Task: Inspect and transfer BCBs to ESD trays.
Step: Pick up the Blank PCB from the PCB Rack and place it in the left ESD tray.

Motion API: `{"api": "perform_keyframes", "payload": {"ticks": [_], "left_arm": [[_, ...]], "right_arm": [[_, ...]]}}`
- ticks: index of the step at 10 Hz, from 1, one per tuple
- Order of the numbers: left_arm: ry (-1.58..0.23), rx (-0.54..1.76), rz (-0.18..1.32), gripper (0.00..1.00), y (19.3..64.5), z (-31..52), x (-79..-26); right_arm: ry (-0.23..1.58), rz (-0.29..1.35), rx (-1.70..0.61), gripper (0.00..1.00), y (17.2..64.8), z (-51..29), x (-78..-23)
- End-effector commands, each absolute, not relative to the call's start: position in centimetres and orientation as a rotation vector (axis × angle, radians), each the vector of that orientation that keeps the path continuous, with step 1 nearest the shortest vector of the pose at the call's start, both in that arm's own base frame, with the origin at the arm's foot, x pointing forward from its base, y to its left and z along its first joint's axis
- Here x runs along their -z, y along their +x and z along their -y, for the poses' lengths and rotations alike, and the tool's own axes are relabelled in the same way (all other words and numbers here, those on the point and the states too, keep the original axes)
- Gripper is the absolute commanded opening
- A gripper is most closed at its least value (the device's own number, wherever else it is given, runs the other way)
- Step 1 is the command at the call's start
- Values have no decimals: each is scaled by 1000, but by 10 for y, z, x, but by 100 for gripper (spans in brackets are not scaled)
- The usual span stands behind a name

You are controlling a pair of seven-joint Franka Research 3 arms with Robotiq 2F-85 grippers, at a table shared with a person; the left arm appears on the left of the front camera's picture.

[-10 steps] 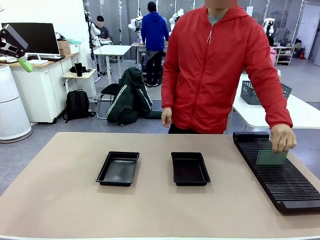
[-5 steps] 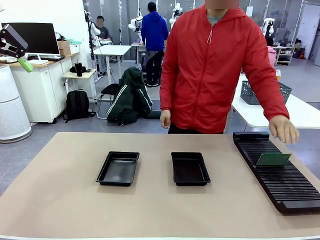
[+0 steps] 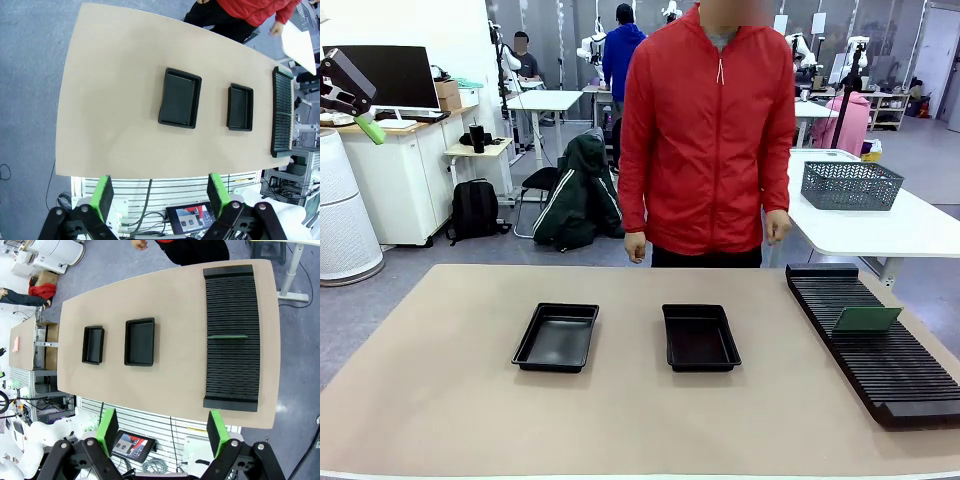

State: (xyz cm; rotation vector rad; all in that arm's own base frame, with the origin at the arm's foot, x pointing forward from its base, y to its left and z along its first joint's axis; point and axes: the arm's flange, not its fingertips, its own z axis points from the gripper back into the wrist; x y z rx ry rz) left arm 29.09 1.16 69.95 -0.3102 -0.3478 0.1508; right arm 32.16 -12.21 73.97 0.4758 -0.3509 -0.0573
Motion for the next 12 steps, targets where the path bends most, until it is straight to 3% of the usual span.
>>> {"api": "perform_keyframes", "payload": {"ticks": [1, 6, 12], "left_arm": [[-315, -153, 347, 100, 291, -12, -698], [-315, -153, 347, 100, 291, -12, -698], [-315, -153, 347, 100, 291, -12, -698]], "right_arm": [[477, 348, 57, 94, 320, 121, -737], [448, 374, 1, 94, 336, 117, -728], [76, 425, -563, 94, 381, 76, -613]]}}
